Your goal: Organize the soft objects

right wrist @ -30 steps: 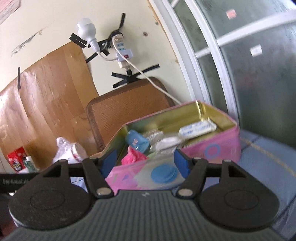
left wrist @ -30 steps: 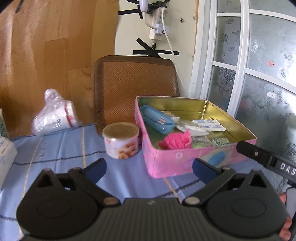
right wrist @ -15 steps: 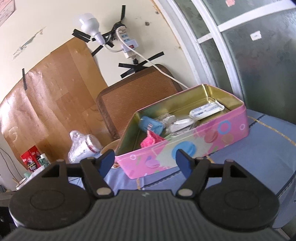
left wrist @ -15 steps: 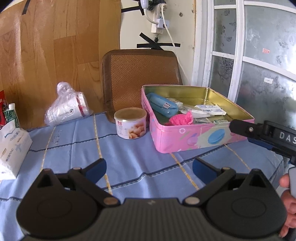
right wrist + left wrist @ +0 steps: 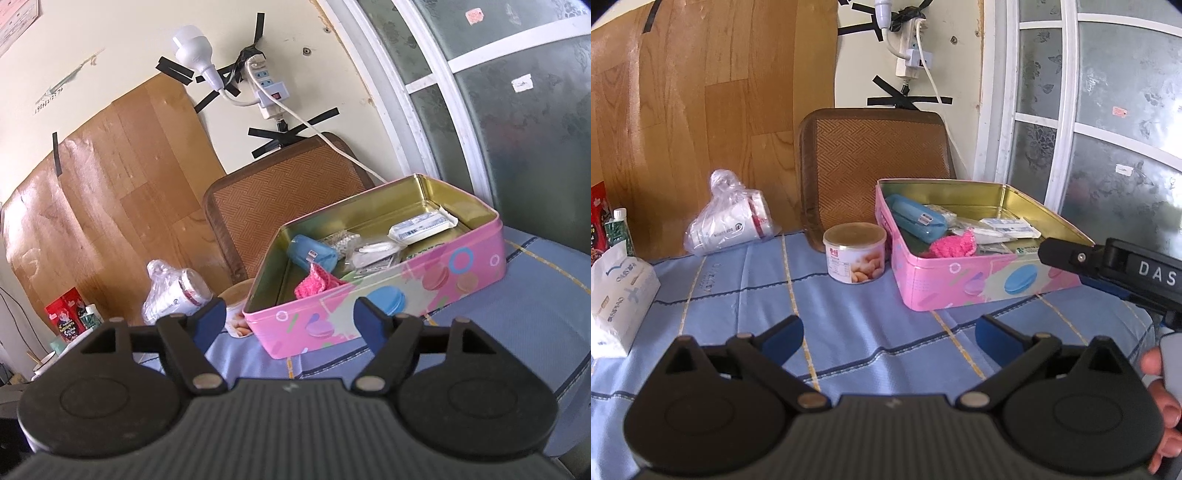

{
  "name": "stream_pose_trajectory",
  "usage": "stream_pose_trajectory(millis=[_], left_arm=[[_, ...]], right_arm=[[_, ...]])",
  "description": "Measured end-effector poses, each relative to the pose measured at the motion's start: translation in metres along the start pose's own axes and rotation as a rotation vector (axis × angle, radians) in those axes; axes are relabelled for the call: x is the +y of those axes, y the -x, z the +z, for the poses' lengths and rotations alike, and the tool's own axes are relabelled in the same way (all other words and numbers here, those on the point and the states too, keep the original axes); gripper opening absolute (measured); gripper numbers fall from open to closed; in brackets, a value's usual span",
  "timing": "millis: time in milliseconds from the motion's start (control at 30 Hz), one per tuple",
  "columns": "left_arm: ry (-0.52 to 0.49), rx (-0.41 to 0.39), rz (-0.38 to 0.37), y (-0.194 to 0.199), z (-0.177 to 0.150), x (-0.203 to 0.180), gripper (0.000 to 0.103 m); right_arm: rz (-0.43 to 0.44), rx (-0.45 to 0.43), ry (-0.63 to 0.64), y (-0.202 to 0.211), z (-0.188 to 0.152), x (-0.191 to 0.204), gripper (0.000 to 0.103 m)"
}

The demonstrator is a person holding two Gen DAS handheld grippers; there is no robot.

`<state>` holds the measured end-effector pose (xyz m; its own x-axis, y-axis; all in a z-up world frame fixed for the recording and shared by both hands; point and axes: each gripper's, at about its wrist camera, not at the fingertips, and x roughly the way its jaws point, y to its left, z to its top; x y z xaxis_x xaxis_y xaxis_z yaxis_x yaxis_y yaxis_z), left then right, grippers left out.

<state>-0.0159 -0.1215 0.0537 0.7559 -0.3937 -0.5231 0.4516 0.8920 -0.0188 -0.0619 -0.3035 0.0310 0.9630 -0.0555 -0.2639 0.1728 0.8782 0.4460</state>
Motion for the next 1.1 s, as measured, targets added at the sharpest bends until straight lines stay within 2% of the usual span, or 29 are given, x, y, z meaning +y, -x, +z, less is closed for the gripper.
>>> stream_pose_trajectory(millis=[600, 1100], left_arm=[[-0.064, 0.003, 0.039, -0.004, -0.005, -0.013, 0.103], [-0.05, 0.013, 0.079, -0.007, -0.006, -0.011, 0.103]], right_arm=[[-0.007, 0.01, -0.033, 0.0, -0.005, -0.006, 0.079], [-0.019, 0.01, -0.027, -0.001, -0.008, -0.005, 0.079]])
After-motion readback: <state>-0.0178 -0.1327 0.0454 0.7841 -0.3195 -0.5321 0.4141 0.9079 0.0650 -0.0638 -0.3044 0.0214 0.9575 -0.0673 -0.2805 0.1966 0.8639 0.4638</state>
